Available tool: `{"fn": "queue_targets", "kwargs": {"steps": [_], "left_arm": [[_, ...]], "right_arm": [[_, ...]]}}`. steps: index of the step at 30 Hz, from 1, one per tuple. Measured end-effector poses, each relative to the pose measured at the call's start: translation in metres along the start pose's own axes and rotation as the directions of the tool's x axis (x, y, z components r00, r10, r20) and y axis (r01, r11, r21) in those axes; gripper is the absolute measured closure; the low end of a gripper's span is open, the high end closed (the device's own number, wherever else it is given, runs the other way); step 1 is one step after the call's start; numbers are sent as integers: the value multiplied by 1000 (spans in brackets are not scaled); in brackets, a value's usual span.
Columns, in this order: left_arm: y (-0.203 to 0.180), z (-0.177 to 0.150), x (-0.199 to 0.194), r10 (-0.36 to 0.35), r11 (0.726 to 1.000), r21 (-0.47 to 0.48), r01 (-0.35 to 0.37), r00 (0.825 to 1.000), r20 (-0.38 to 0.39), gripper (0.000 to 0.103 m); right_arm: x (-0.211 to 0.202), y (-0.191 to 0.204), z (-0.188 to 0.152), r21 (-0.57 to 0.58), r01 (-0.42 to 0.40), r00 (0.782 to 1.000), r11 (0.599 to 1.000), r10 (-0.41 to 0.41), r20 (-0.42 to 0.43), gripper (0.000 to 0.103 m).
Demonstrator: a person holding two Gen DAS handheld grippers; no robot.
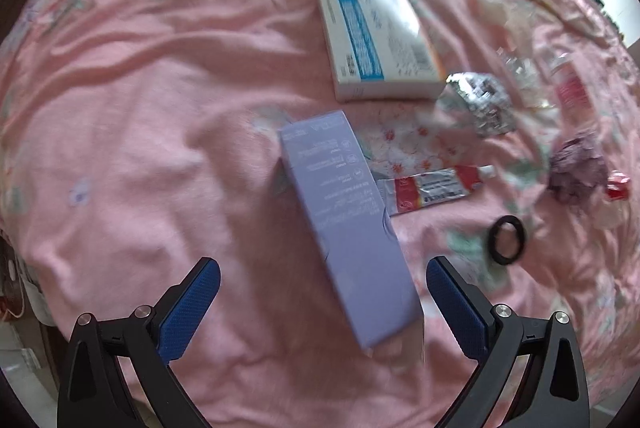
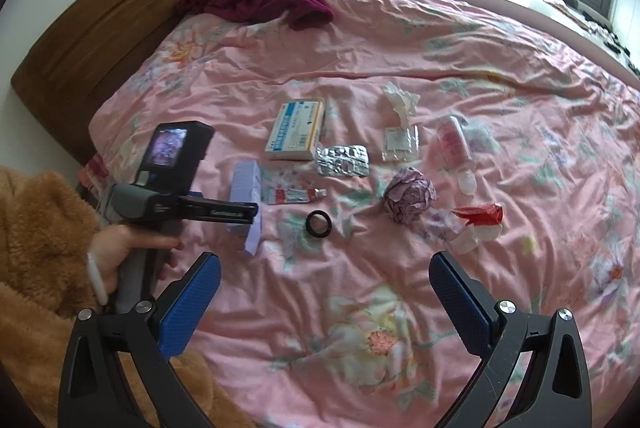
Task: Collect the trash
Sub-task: 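Lower the left tool onto the lavender box and close its fingers, then carry the lavender box in the left tool over the pink-rimmed bin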
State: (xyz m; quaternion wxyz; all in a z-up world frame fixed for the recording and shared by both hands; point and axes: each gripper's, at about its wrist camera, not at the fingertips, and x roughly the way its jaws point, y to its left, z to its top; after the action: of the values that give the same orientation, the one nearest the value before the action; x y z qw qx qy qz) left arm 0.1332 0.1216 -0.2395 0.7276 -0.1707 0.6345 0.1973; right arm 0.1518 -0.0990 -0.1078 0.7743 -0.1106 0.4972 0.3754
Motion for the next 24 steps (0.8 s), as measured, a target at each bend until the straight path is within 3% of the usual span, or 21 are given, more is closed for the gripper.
{"fn": "queue_targets", "kwargs": {"steps": [6, 12, 15, 16, 22, 24], "left_arm": [[-11, 10, 39, 48, 999, 6, -48, 993, -109, 0], [-10, 16, 46, 26, 999, -22, -29, 992, -121, 2], [-1, 16, 41, 2, 1000, -8, -3, 994, -110, 32], [3, 15, 40, -10, 1000, 1, 10, 995, -100, 59], [16, 5, 20, -50, 998, 42, 54, 995, -90, 63], [23, -12, 6, -52, 998, 28, 55, 996, -77, 63]], "right_arm": [[19, -15, -1, 53, 5, 999, 999, -2, -44, 0], [47, -18, 2, 75, 9, 992, 997, 1, -126, 0], [63, -14, 5, 84, -5, 986, 996, 19, -164, 0], [67, -11, 7, 82, -10, 985, 997, 24, -169, 0], [97, 13, 20, 31, -100, 971, 994, 105, -213, 0], [117, 18, 27, 28, -119, 961, 993, 122, -247, 0]]}}
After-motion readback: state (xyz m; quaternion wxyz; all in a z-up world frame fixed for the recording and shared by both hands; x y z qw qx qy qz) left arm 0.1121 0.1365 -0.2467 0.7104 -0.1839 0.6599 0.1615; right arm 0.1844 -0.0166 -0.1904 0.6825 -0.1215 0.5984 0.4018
